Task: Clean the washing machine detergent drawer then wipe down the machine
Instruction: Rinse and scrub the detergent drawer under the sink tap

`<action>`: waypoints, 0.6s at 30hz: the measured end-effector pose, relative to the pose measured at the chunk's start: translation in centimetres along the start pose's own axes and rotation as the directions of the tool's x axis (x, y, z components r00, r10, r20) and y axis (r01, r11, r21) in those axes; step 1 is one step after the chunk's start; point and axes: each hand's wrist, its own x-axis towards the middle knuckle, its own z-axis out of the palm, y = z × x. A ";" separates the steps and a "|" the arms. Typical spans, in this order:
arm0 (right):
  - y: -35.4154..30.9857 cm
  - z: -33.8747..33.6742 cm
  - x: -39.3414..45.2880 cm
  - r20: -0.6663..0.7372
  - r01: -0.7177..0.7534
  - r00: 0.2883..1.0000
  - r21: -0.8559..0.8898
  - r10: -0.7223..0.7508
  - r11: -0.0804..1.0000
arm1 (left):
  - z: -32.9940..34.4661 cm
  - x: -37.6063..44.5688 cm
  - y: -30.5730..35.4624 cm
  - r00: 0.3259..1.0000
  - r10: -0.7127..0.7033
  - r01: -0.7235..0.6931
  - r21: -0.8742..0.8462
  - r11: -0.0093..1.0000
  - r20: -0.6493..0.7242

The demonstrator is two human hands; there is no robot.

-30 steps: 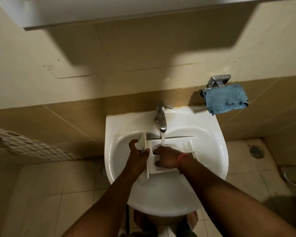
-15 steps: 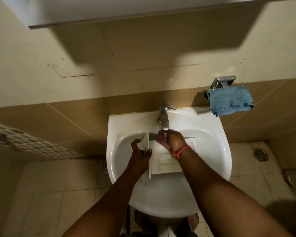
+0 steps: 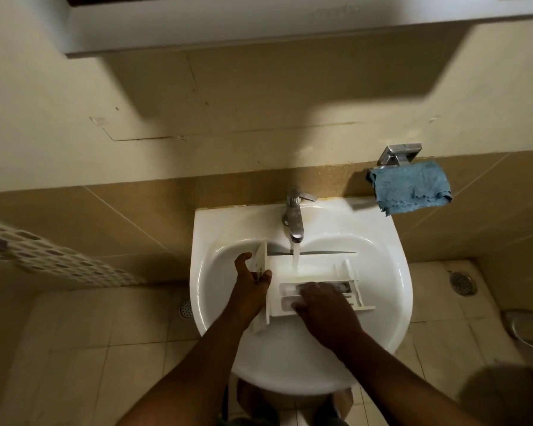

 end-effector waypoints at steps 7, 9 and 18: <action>-0.8 -0.4 1.4 0.189 0.086 0.976 0.127 -0.110 0.988 | 0.0 -0.1 -0.1 1.000 -0.004 0.004 0.007 1.000 -0.006; 2.2 -1.0 2.0 0.257 -0.005 0.966 0.151 -0.035 0.989 | -0.1 0.0 -0.1 1.000 -0.001 0.001 -0.006 1.000 -0.005; -2.2 -4.2 9.1 0.508 -0.247 0.834 0.694 0.216 -0.676 | -0.3 0.2 -0.3 0.998 0.025 -0.021 -0.084 0.996 0.053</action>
